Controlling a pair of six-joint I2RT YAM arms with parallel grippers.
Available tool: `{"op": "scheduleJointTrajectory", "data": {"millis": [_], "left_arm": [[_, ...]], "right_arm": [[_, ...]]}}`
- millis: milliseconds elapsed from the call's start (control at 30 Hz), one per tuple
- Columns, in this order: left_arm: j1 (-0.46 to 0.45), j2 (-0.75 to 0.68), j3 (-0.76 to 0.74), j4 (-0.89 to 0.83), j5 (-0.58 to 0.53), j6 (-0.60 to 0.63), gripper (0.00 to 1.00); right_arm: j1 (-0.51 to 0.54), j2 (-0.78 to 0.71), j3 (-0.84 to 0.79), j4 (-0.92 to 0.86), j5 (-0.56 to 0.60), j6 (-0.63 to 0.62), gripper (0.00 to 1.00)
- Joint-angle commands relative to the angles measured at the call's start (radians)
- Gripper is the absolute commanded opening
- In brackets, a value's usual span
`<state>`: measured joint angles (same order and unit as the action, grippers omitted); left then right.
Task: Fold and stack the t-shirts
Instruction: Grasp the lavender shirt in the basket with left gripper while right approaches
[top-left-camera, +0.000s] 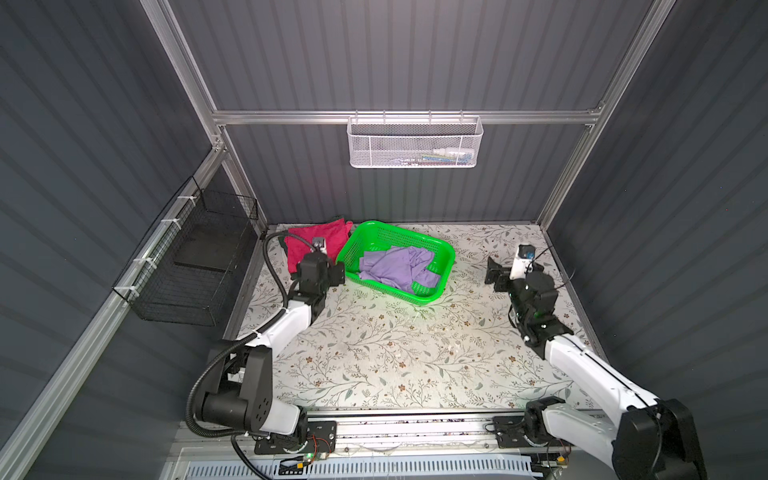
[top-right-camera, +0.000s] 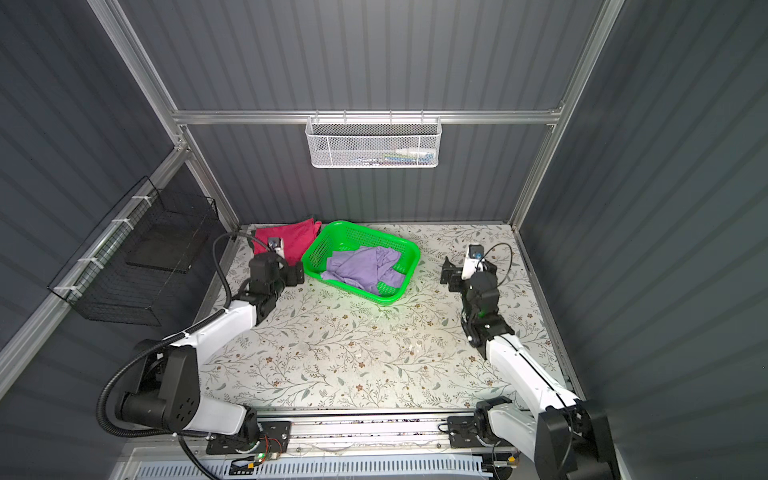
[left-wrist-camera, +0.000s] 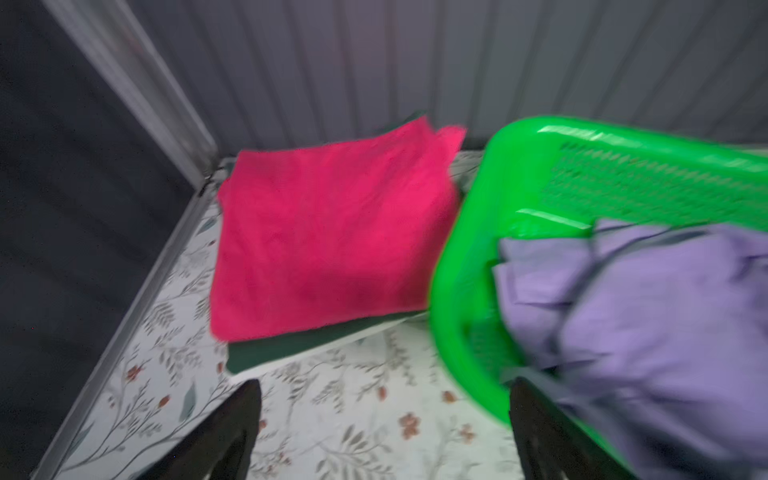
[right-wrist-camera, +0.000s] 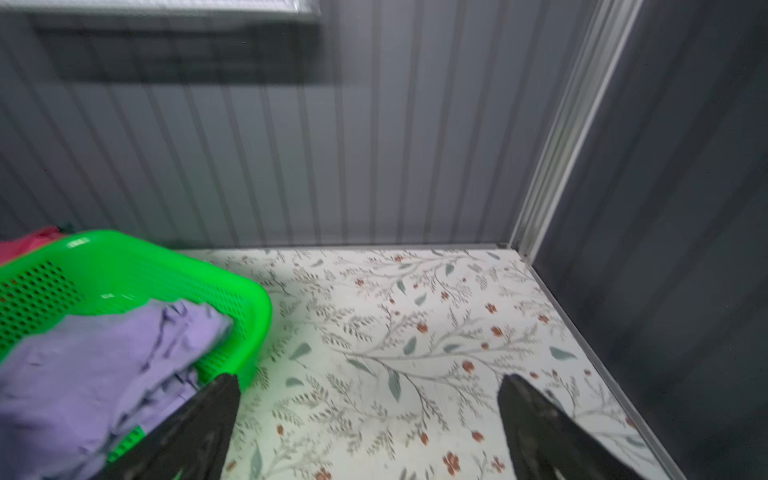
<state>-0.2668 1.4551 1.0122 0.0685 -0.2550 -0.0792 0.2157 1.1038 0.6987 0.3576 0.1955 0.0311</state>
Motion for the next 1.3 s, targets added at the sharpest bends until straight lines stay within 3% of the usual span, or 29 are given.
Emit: {"op": "scheduleJointTrajectory", "data": {"millis": [0, 67, 200, 267, 400, 600, 767, 1133, 1267], "left_arm": [[-0.025, 0.045, 0.201, -0.462, 0.226, -0.077, 0.91], [-0.06, 0.139, 0.315, -0.566, 0.329, -0.067, 0.87], [-0.202, 0.315, 0.577, -0.727, 0.208, -0.009, 0.87], [-0.221, 0.388, 0.66, -0.75, 0.222, -0.008, 0.87], [-0.237, 0.547, 0.843, -0.814, 0.223, 0.038, 0.9], [-0.265, 0.786, 1.03, -0.855, 0.175, 0.062, 0.93], [-0.271, 0.864, 1.07, -0.784, 0.185, 0.09, 0.96], [-0.285, 0.968, 1.094, -0.769, 0.139, 0.099, 0.95], [-0.289, 0.962, 1.051, -0.74, 0.132, 0.095, 0.9]], "right_arm": [[0.033, 0.099, 0.127, -0.362, -0.21, 0.066, 0.99], [0.088, 0.166, 0.108, -0.276, -0.245, 0.064, 0.99], [0.27, 0.2, -0.029, -0.034, -0.092, -0.04, 0.99], [0.318, 0.205, -0.106, 0.109, -0.103, -0.066, 0.99], [0.347, 0.147, -0.089, -0.08, -0.177, -0.028, 0.99], [0.374, 0.059, -0.237, 0.147, -0.285, 0.022, 0.99], [0.382, 0.022, -0.306, 0.249, -0.416, 0.072, 0.99], [0.383, 0.044, -0.3, 0.238, -0.359, 0.076, 0.99], [0.383, 0.062, -0.285, 0.209, -0.333, 0.075, 0.99]]}}
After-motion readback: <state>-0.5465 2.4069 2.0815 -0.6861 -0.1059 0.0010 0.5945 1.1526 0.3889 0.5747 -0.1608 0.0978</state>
